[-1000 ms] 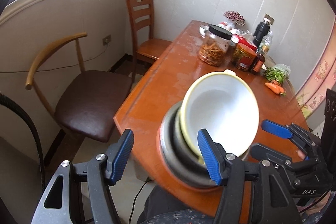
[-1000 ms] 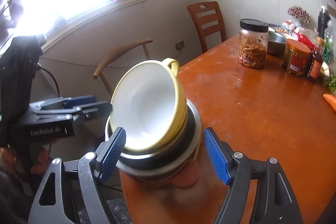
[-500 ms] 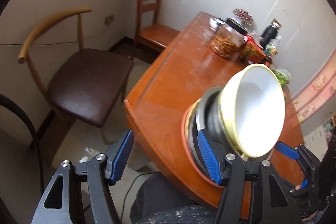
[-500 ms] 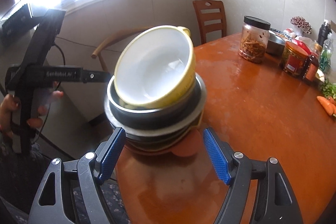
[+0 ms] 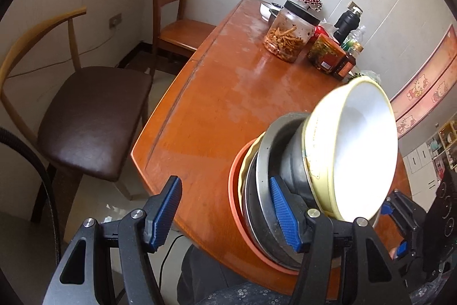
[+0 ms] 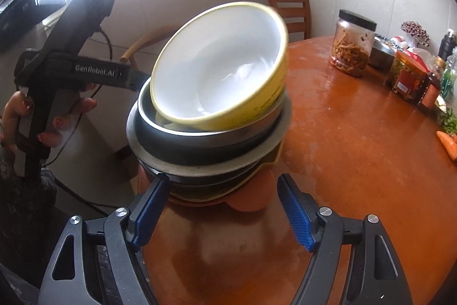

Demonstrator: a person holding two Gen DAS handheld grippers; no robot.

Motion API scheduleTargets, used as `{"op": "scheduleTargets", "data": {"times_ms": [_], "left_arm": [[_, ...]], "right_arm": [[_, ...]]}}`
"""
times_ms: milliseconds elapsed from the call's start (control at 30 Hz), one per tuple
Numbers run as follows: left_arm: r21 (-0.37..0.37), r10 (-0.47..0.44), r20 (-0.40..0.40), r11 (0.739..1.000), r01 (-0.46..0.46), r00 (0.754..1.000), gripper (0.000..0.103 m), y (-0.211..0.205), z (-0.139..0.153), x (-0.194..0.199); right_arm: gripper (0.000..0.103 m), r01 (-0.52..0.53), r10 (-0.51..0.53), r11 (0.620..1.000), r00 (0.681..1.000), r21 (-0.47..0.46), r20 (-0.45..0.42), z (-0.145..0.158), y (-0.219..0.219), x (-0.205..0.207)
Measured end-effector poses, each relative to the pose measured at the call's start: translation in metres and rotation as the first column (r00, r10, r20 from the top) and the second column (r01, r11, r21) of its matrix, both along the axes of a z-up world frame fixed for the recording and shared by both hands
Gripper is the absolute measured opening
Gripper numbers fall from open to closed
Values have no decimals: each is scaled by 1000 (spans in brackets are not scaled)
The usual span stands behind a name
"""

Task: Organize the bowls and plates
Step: 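Lower the basin stack onto the steel pan stack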

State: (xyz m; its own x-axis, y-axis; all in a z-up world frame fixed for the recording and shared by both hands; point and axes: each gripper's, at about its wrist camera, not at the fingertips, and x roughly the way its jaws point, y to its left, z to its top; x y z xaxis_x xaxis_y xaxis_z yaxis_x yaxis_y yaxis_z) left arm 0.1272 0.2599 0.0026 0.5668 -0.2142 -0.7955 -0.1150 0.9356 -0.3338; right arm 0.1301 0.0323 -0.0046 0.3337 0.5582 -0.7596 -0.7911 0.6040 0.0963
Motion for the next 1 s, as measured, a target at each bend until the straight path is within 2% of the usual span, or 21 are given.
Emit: {"op": "scheduleTargets", "data": {"times_ms": [200, 400, 1000], "left_arm": [[4, -12, 3, 1000, 12, 1000, 63, 1, -1, 10], [25, -64, -6, 998, 64, 998, 61, -14, -1, 22], [96, -192, -15, 977, 192, 981, 60, -93, 9, 64]], "right_arm": [[80, -46, 46, 999, 999, 4, -22, -7, 5, 7], [80, -51, 52, 998, 998, 24, -39, -13, -2, 13], [80, 56, -53, 998, 996, 40, -74, -12, -69, 22]]}}
